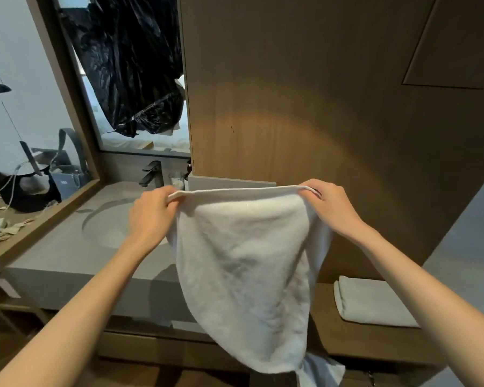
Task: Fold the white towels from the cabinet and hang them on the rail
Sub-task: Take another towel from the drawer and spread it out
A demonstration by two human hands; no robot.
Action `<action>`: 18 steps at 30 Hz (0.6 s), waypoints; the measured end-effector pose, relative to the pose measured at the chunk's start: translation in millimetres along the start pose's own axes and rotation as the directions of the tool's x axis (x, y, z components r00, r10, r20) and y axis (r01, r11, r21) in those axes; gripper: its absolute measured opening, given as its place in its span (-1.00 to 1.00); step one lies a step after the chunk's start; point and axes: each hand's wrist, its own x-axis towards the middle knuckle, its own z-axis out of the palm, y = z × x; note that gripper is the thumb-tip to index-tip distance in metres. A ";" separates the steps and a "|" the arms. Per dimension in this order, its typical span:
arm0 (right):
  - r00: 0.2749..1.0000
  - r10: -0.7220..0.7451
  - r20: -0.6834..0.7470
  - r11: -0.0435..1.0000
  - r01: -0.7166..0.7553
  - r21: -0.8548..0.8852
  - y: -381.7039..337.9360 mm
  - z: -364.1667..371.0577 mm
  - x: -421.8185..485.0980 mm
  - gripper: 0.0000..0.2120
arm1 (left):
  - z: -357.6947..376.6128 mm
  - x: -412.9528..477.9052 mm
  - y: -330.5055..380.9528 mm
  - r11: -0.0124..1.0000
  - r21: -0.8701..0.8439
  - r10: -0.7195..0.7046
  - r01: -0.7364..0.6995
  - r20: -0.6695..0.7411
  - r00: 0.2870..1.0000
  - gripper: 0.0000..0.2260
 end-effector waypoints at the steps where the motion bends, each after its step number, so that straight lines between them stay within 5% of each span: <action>1: 1.000 0.000 -0.014 1.000 0.000 -0.006 0.7 1.5 5.7 -0.81 | 0.9 8.5 -0.4 1.000 0.003 0.002 -0.002 -0.026 1.000 -0.81; 6: 0.999 0.032 -0.044 0.999 -0.032 -0.014 11.5 14.7 38.9 -0.82 | 14.5 54.3 -6.5 1.000 0.010 -0.004 0.005 -0.069 0.998 -0.72; 8: 0.999 0.024 0.034 0.996 -0.021 -0.082 18.6 20.7 57.0 -0.87 | 22.6 71.8 -11.9 0.998 0.068 0.014 -0.009 -0.073 0.997 -0.73; 11: 0.978 0.009 0.208 0.955 0.053 -0.293 27.8 27.7 87.2 -0.58 | 36.0 99.6 -24.1 0.974 0.221 0.075 -0.058 -0.068 0.995 -0.75; 13: 0.973 -0.002 0.233 0.926 0.090 -0.367 34.8 34.2 110.1 -0.60 | 47.0 121.8 -32.6 0.962 0.272 0.048 -0.037 -0.033 0.998 -0.75; 18: 0.986 -0.124 0.114 0.878 0.162 -0.450 45.7 44.8 183.4 -0.81 | 67.4 196.5 -43.7 0.985 -0.085 -0.148 0.152 0.058 0.987 -0.76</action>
